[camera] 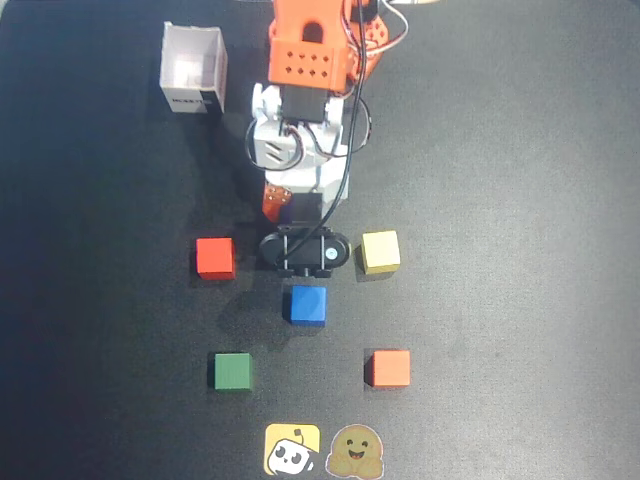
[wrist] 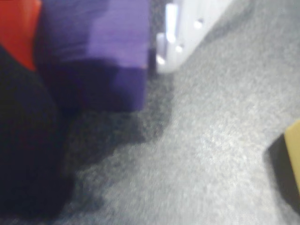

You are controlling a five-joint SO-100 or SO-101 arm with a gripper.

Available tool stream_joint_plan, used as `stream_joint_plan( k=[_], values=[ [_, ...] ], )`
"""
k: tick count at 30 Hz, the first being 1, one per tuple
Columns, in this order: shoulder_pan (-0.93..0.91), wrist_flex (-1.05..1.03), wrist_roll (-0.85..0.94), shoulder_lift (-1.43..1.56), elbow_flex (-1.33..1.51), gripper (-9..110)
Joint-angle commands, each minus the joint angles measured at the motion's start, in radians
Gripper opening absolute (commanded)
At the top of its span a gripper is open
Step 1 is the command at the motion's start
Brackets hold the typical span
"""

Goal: Put the purple cube on top of the green cube.

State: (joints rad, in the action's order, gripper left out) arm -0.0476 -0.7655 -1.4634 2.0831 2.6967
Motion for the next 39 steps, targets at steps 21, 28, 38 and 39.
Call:
stream_joint_plan(
  k=[21, 28, 38, 39],
  values=[
    [-0.058, -0.229, -0.012, 0.084, -0.229, 10],
    [-0.078, -0.281, -0.034, 0.035, -0.388, 10],
    [-0.132, -0.301, -0.051, -0.196, -0.653, 10],
    [-0.137, -0.302, -0.051, -0.222, -0.683, 10]
  ],
)
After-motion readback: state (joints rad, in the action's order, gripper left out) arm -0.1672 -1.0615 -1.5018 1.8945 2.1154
